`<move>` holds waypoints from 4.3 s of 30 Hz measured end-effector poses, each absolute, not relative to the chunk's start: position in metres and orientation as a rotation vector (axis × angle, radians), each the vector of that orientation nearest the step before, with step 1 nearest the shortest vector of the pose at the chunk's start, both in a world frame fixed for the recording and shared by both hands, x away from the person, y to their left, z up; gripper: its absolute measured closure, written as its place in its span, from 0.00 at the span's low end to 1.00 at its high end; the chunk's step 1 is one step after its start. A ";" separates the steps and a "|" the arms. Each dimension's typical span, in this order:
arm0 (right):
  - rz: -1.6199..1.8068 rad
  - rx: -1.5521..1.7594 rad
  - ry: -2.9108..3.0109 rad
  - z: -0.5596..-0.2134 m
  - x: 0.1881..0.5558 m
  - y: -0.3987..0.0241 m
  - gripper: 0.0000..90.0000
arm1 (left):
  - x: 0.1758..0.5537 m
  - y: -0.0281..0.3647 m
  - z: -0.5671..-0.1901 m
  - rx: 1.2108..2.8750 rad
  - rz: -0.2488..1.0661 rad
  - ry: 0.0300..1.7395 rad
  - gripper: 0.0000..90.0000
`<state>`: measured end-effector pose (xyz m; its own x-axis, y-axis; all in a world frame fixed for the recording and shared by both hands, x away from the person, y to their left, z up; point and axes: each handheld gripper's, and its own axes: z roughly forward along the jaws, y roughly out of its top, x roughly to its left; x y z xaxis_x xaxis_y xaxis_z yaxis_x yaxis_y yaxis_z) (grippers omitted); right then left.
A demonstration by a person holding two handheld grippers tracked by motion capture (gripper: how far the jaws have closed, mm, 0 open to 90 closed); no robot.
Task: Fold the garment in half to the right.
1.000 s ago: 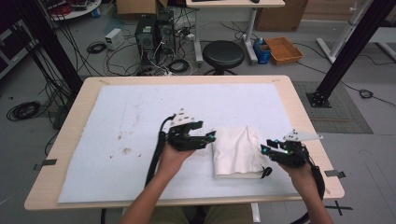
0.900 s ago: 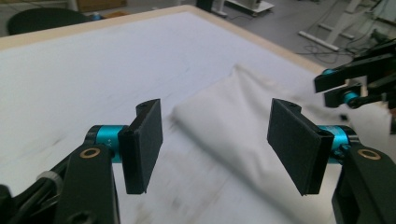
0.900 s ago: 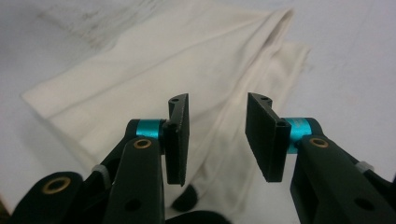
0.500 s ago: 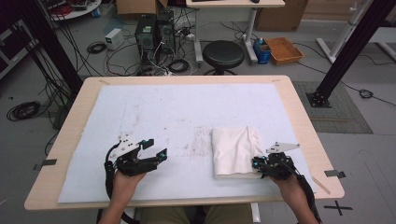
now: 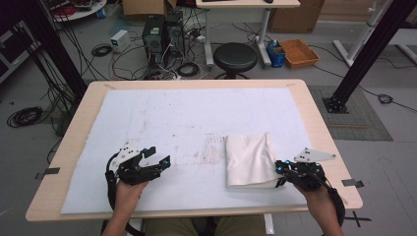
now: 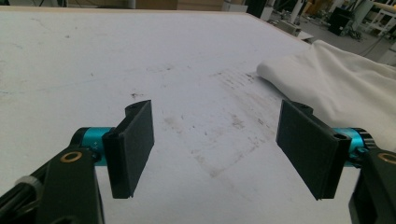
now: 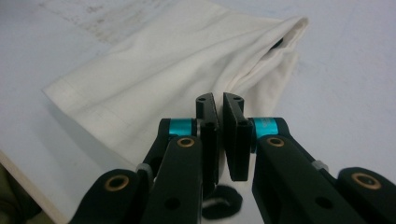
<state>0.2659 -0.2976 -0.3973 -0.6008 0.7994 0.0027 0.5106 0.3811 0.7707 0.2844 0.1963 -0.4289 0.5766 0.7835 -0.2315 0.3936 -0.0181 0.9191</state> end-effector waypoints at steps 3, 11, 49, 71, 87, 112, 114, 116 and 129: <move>0.998 1.188 2.309 -0.402 0.263 -0.302 0.95 | 0.284 0.197 -0.429 1.625 0.411 1.009 0.31; 1.062 1.282 2.138 -0.405 0.280 -0.308 0.58 | 0.286 0.193 -0.430 1.645 0.412 1.002 0.31; 1.110 0.736 2.793 -0.424 0.320 -0.191 0.70 | 0.285 0.195 -0.432 1.649 0.406 1.016 0.31; 0.954 1.073 2.352 -0.410 0.381 -0.201 0.64 | 0.286 0.194 -0.431 1.643 0.399 1.002 0.31; 0.969 1.356 2.178 -0.427 0.377 -0.294 0.73 | 0.287 0.191 -0.432 1.651 0.397 0.999 0.31; 1.148 1.108 2.067 -0.390 0.306 -0.324 0.22 | 0.290 0.215 -0.419 1.606 0.509 0.938 0.23; 1.149 1.100 2.068 -0.389 0.304 -0.325 0.22 | 0.289 0.217 -0.418 1.593 0.538 0.925 0.23; 1.146 1.094 2.070 -0.388 0.303 -0.325 0.22 | 0.290 0.218 -0.416 1.598 0.550 0.920 0.23; 1.130 1.102 2.079 -0.390 0.302 -0.320 0.22 | 0.287 0.220 -0.420 1.600 0.544 0.926 0.23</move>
